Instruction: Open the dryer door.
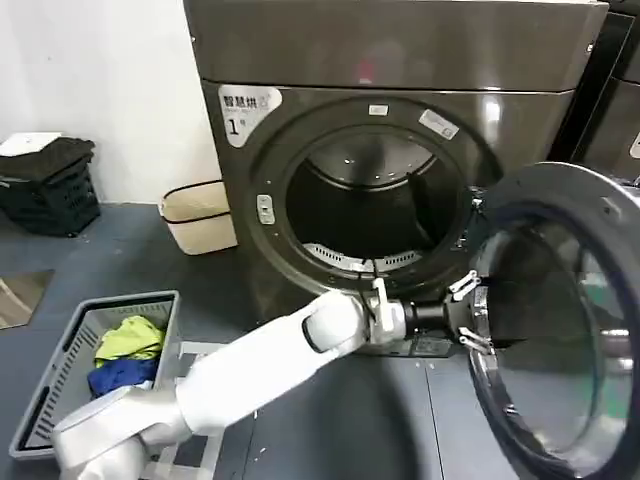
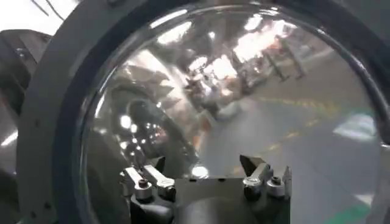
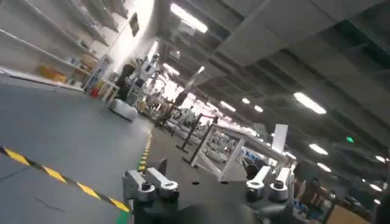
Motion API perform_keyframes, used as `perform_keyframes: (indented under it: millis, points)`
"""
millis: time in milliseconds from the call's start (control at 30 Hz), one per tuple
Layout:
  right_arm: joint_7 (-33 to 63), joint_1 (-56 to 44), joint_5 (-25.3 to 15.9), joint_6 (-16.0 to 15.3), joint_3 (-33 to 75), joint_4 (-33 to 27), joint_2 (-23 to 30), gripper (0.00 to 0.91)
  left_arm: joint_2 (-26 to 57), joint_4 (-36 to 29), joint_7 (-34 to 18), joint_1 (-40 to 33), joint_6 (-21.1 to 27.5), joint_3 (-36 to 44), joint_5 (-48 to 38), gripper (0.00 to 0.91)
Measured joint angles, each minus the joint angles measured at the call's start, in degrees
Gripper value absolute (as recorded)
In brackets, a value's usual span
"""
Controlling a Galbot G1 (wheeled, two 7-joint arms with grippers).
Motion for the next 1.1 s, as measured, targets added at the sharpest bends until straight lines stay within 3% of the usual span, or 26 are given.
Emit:
perform_keyframes:
  millis: [567,1100]
  points:
    - [0.2,0.6,0.1,-1.1,1.7,5.3,3.0,0.907,-7.0,5.4,-4.9,-3.3,11.8,1.0,-0.2,0.907]
    - [0.3,0.5,0.1,-1.3,2.2,5.4,2.6,0.907,-11.9,8.4,-9.6,-2.5,17.5,-0.9,-7.8,0.907]
